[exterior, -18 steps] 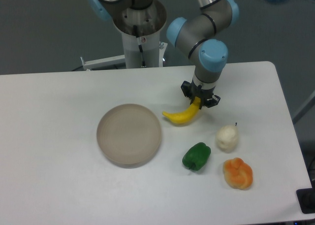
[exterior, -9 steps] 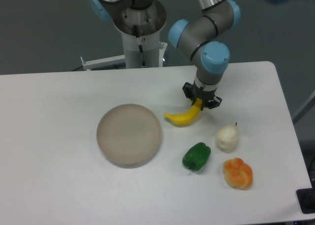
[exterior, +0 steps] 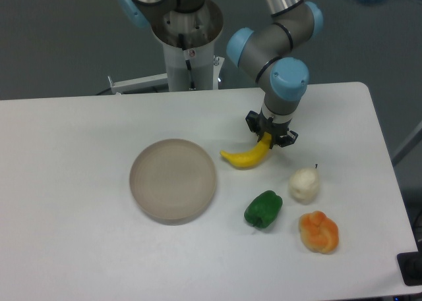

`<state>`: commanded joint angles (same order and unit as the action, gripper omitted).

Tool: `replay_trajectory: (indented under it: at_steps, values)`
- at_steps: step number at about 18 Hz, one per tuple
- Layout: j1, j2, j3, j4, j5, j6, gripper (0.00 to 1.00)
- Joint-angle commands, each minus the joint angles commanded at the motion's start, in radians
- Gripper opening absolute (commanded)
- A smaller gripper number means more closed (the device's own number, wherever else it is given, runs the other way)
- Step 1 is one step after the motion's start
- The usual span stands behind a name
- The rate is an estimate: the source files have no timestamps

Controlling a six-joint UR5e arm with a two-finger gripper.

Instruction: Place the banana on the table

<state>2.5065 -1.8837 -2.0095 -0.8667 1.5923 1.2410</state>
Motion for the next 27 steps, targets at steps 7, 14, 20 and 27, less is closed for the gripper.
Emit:
replay_trajectory:
  at_steps: [7,14,20,27]
  values:
    - [0.002,-0.008,0.005,-0.002,0.000,0.002,0.34]
    - [0.002,-0.012,0.006,0.000,0.032,0.002,0.37]
    - [0.006,-0.012,0.015,0.000,0.032,0.003,0.60]
    - [0.006,-0.012,0.126,-0.003,0.032,0.002,1.00]
